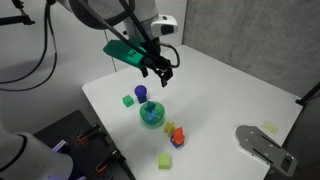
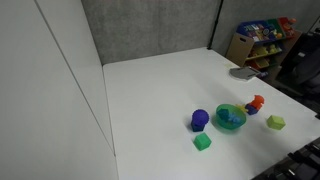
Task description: Pick up the dark blue toy from the green bowl and put it on the table
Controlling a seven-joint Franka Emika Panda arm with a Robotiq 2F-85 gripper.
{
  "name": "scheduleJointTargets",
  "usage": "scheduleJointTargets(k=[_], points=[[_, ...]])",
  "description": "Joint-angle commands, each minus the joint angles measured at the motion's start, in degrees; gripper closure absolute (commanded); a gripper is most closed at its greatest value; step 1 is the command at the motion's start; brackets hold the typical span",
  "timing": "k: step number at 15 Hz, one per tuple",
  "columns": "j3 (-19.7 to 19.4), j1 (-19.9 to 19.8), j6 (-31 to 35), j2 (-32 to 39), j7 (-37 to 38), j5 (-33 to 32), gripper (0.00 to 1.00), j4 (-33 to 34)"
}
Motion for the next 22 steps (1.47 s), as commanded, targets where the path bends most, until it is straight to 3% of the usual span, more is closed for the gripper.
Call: scheduleJointTargets(k=[1,8,14,17,22], points=[[0.38,1.41,5.87,4.86,-0.10,3.28,0.00,0.08],[0.83,5.74,19.24,16.55,-5.48,15.56,0.00,-0.48],[5.18,6.34,26.40,28.39,-17.32,25.15,0.00,1.15],[8.94,4.45,29.20,34.30,-21.27,26.48,0.00,2.67],[14.77,0.53,33.91,44.18,-22.48,21.90,0.00,6.55]])
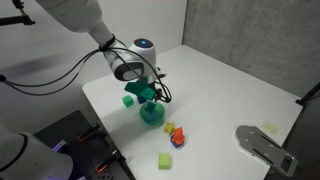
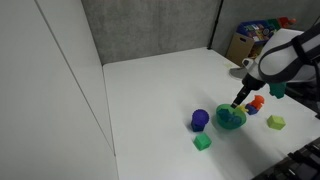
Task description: Pick up the dark blue toy from the green bowl and put it on the table
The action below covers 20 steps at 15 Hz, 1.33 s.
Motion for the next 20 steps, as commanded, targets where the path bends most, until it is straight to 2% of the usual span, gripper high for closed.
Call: scheduleJointTargets(k=[1,8,18,19,20], points=[[3.70,-3.58,2.46,7.29,-0.95,-4.01,0.00,4.60],[4.52,-6.41,3.32,16.03,1.76,-13.91,0.00,10.01],[9.27,-9.94,3.02,19.56,1.64,-15.44,0.00,12.24],[9.31,-9.92,3.08,19.46,1.65,-15.64,0.25,12.17],[9.35,-9.98,3.08,19.35,1.64,-15.74,0.27,12.13]])
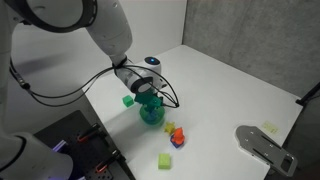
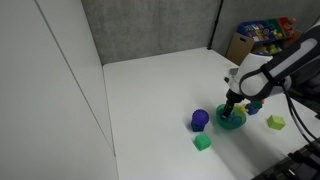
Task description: Pick up the dark blue toy from the green bowl and put it on the table
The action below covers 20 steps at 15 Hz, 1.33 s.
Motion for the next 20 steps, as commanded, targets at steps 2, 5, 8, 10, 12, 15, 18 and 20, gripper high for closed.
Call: scheduleJointTargets(k=[2,5,8,10,12,15,18,20], points=[[1.02,-1.51,-0.03,0.09,1.29,-1.67,0.44,0.85],[0.47,-1.66,-0.39,-0.36,1.63,-1.73,0.66,1.06],[0.14,-1.76,-1.50,-1.48,2.76,-1.38,0.72,1.36],[0.63,-2.16,-2.86,-3.16,3.76,-0.81,0.74,1.53],[1.00,-2.59,-5.05,-5.11,4.84,-0.21,0.76,2.11],[-2.63,-0.28,-4.78,-6.62,8.65,-1.58,0.76,4.41],[-8.46,2.00,-4.06,-6.01,13.67,-4.54,0.76,8.15],[-12.93,3.52,-3.24,-4.83,17.34,-7.61,0.76,10.40]])
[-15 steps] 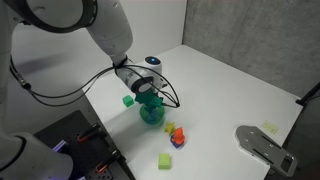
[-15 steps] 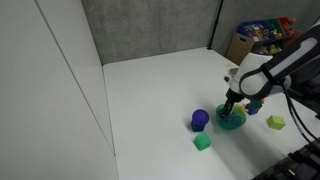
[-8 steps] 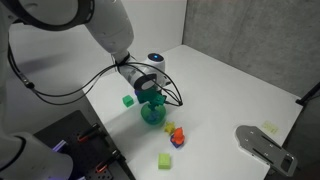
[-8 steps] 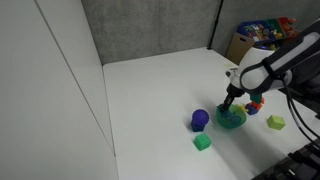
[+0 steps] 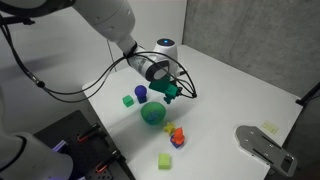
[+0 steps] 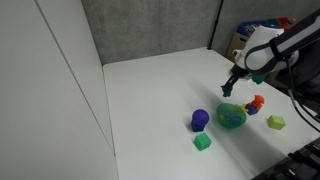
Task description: Pick up the dark blue toy from the green bowl and put it on the table
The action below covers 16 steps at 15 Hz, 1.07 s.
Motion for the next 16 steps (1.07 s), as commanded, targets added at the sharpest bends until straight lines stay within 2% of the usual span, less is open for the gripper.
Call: scheduleJointTargets(k=[1,3,4,6,8,12,16], points=[[-7.39,2.92,0.26,1.86,7.11,-5.45,0.76,4.20],[-10.71,3.81,0.24,2.74,9.98,-8.02,0.76,5.25],[-11.76,4.02,-0.07,2.86,11.05,-8.81,0.26,5.60],[-12.72,4.19,-0.77,2.48,12.20,-9.79,0.19,5.70],[-12.30,3.79,-1.83,1.07,12.07,-9.52,0.01,5.27],[-9.09,2.41,-5.75,-3.92,9.73,-7.40,0.00,3.45],[-7.45,2.73,-13.50,-10.34,9.47,-6.54,0.00,2.69]])
